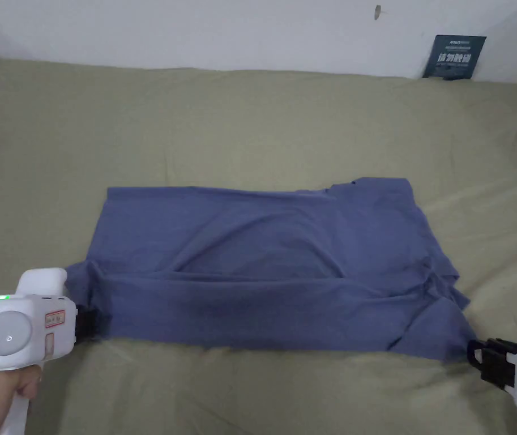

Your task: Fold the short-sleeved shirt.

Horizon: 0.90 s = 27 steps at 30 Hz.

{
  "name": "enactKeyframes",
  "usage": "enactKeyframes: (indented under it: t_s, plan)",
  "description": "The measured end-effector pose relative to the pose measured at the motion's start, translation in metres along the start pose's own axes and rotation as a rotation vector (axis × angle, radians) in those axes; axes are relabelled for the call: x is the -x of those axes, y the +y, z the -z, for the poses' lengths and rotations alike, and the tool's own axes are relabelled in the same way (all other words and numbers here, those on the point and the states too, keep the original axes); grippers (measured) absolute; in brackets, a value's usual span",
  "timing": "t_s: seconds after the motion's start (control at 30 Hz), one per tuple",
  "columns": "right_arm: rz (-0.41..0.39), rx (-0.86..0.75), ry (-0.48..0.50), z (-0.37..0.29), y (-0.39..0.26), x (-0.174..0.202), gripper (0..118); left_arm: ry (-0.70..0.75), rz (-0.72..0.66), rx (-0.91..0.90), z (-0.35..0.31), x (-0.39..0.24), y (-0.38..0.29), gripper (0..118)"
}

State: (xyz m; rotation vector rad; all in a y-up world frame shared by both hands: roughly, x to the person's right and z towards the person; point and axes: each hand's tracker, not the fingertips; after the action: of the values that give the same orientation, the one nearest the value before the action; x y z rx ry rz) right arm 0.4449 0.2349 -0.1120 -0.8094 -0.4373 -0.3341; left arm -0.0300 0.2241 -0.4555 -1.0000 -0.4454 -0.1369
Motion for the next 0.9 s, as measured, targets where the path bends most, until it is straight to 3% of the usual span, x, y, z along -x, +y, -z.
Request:
enactKeyframes:
  t_s: [0.07, 0.1, 0.13, 0.17, 0.2, 0.37, 0.4, 0.43, 0.47, 0.5, 0.53, 0.6, 0.7, 0.9]
  plan:
    - [0.01, -0.011, 0.016, 0.008, 0.003, -0.006, 5, 0.023, 0.024, 0.0, 0.001, -0.002, 0.001, 6]
    - [0.018, -0.017, 0.01, 0.009, 0.006, -0.006, 23, 0.014, 0.015, 0.006, 0.001, -0.001, 0.002, 6]
    - [0.037, -0.009, 0.044, 0.014, 0.009, -0.007, 74, 0.011, -0.002, 0.006, 0.004, 0.005, 0.003, 6]
    - [0.047, 0.024, 0.074, 0.019, 0.011, -0.002, 111, 0.003, -0.023, 0.007, 0.004, 0.008, 0.003, 6]
    - [0.048, 0.025, 0.071, 0.021, 0.013, -0.001, 118, -0.001, -0.021, 0.012, 0.004, 0.009, 0.004, 6]
    - [-0.044, 0.14, 0.035, 0.047, 0.027, 0.017, 118, -0.007, -0.025, 0.019, 0.002, 0.006, 0.004, 6]
    - [-0.06, 0.178, 0.028, 0.05, 0.028, 0.018, 111, -0.007, -0.026, 0.02, 0.001, 0.005, 0.004, 6]
    - [-0.074, 0.178, 0.031, 0.062, 0.027, 0.006, 72, -0.008, -0.029, 0.019, 0.001, 0.005, 0.005, 6]
    - [-0.09, 0.165, 0.016, 0.065, 0.025, 0.001, 42, -0.011, -0.032, 0.022, 0.001, 0.006, 0.005, 6]
    - [-0.119, 0.143, -0.059, 0.062, 0.024, 0.002, 34, -0.012, -0.031, 0.023, 0.0, 0.006, 0.004, 6]
    - [-0.114, 0.134, 0.036, 0.057, 0.024, -0.002, 12, -0.014, -0.03, 0.022, 0.001, 0.008, 0.005, 6]
    - [-0.071, 0.113, 0.071, 0.034, 0.025, 0.004, 9, -0.017, -0.026, 0.022, -0.002, 0.01, 0.006, 6]
    - [-0.133, 0.111, 0.051, 0.019, 0.026, 0.013, 9, -0.016, -0.028, 0.014, -0.013, 0.011, 0.006, 6]
    - [-0.096, 0.082, 0.083, -0.008, 0.024, 0.01, 9, -0.023, -0.021, -0.003, -0.038, 0.016, 0.001, 6]
